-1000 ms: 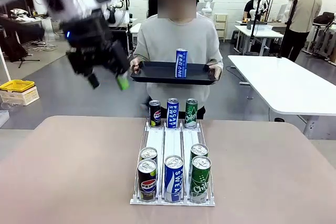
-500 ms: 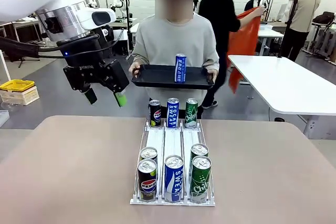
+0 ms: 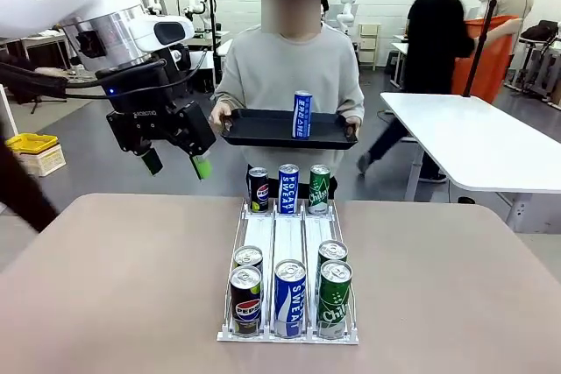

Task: Retrieve and hand over the desired beverage to the person.
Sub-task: Pick up another can of the same type that the person held from the Automatic Can Dispenser.

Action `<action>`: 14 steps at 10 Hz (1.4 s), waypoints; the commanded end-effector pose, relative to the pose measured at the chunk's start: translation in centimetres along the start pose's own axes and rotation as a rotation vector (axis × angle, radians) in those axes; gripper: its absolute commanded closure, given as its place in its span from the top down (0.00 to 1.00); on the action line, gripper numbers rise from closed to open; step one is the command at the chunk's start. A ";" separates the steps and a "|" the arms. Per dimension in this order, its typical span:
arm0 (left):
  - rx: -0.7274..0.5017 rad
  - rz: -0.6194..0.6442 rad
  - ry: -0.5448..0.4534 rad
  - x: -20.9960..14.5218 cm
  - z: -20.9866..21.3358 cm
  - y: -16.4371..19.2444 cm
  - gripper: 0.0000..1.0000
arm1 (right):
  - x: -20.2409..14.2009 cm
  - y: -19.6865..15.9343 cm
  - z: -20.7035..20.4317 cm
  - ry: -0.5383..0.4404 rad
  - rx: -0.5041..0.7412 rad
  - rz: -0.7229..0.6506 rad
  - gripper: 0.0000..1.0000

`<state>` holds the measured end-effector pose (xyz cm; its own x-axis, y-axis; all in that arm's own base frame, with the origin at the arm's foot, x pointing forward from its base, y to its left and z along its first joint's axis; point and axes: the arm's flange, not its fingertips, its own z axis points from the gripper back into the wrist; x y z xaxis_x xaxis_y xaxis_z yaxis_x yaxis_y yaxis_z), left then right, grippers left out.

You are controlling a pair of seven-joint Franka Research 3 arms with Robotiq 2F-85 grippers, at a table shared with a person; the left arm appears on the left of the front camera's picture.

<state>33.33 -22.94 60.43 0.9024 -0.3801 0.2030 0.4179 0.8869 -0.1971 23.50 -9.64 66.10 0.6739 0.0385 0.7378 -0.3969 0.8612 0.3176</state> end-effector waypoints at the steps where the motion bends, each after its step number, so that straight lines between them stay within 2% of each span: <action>1: 0.000 0.000 0.000 0.0 0.0 0.0 1.00 | 0.1 0.0 -0.2 -0.004 0.034 0.007 1.00; 3: -0.068 -0.234 -0.147 -4.5 3.1 3.9 1.00 | 0.1 0.0 -0.2 -0.004 0.034 0.007 1.00; 4: -0.118 -0.349 -0.190 -6.2 4.5 5.7 1.00 | 0.1 0.0 -0.2 -0.004 0.034 0.007 1.00; 6: -0.167 -0.453 -0.318 -9.9 6.9 9.6 1.00 | 0.1 0.0 -0.2 -0.004 0.034 0.007 1.00; 7: -0.219 -0.447 -0.368 -10.9 7.8 11.9 1.00 | 0.1 0.0 -0.2 -0.004 0.034 0.007 1.00; 9: -0.235 -0.411 -0.418 -12.1 8.3 14.4 1.00 | 0.1 0.0 -0.2 -0.004 0.034 0.007 1.00; 11: -0.212 -0.379 -0.440 -14.1 8.3 14.8 1.00 | 0.1 0.0 -0.2 -0.004 0.034 0.007 1.00; 14: -0.192 -0.343 -0.412 -15.6 9.2 15.2 1.00 | 0.1 0.0 -0.2 -0.004 0.034 0.007 1.00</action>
<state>25.74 -0.88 63.50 0.5930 -0.4797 0.6466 0.7433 0.6349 -0.2106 23.49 -9.66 66.10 0.6741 0.0381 0.7377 -0.3966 0.8612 0.3180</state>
